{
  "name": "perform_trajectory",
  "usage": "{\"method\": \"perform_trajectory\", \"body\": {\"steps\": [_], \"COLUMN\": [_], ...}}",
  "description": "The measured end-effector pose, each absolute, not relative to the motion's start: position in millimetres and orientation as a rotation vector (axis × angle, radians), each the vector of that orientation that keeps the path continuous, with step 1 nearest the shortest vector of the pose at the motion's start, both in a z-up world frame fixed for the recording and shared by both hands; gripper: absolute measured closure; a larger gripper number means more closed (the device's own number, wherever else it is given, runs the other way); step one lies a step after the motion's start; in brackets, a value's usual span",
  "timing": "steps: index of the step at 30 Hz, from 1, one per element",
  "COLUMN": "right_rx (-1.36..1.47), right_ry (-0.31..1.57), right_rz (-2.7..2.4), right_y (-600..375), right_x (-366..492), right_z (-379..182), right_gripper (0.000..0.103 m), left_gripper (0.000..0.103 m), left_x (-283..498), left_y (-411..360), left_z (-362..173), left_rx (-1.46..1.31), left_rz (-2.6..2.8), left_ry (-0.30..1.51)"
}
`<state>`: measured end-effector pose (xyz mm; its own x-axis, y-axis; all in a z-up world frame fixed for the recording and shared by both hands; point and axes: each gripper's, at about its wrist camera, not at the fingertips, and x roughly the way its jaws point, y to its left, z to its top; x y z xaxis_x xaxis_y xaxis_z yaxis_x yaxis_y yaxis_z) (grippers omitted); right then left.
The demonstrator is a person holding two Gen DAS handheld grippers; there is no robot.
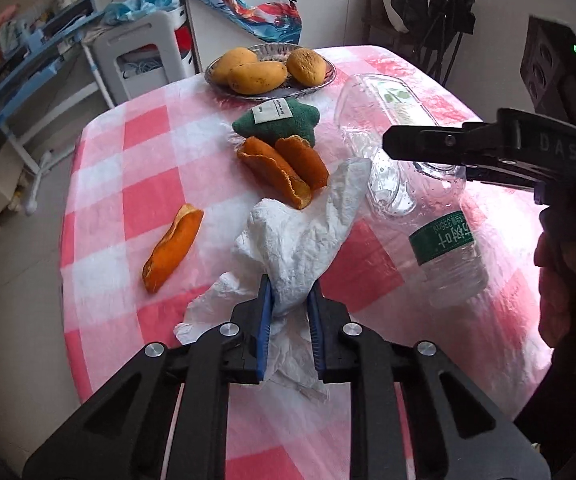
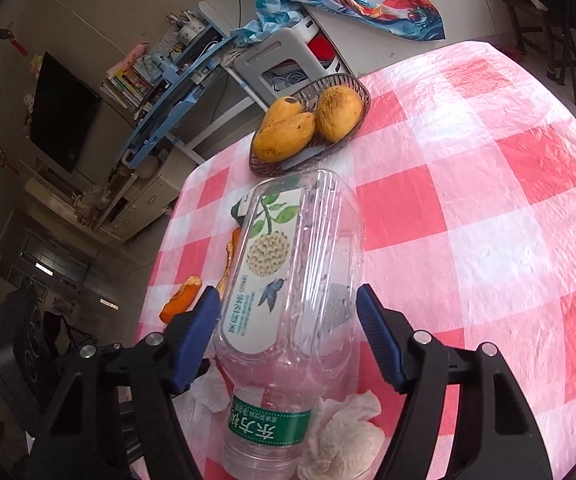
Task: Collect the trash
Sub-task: 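Grasp the white plastic bag with the left tool while the right tool grasps the clear water bottle, then carry the bag to the bucket while the right tool drops the bottle into it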
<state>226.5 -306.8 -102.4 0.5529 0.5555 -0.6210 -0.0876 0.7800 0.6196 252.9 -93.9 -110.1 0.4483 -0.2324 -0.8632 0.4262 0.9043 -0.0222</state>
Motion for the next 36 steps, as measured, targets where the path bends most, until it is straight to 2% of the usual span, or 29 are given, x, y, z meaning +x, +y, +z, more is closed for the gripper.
{"method": "perform_trajectory", "body": {"steps": [11,21,36], "right_rx": [0.604,0.582,0.581], "right_ry": [0.87,0.813,0.776], "right_rz": [0.545,0.608,0.653], "right_y": [-290.6,-279.4,-273.3], "right_x": [194.1,168.1,113.6], "right_z": [-85.9,-72.5,-68.3], "right_gripper": [0.042,0.043,0.043], "left_gripper": [0.087,0.086,0.086], "left_x": [194.9,172.8,141.6], "left_y": [-12.0,12.9,-2.2], "left_z": [-83.1,-72.6,-63.2], "left_rx": [-0.261,-0.354,-0.282], "left_rz": [-0.364,-0.307,-0.31], "left_ry": [1.034,0.979,0.941]}}
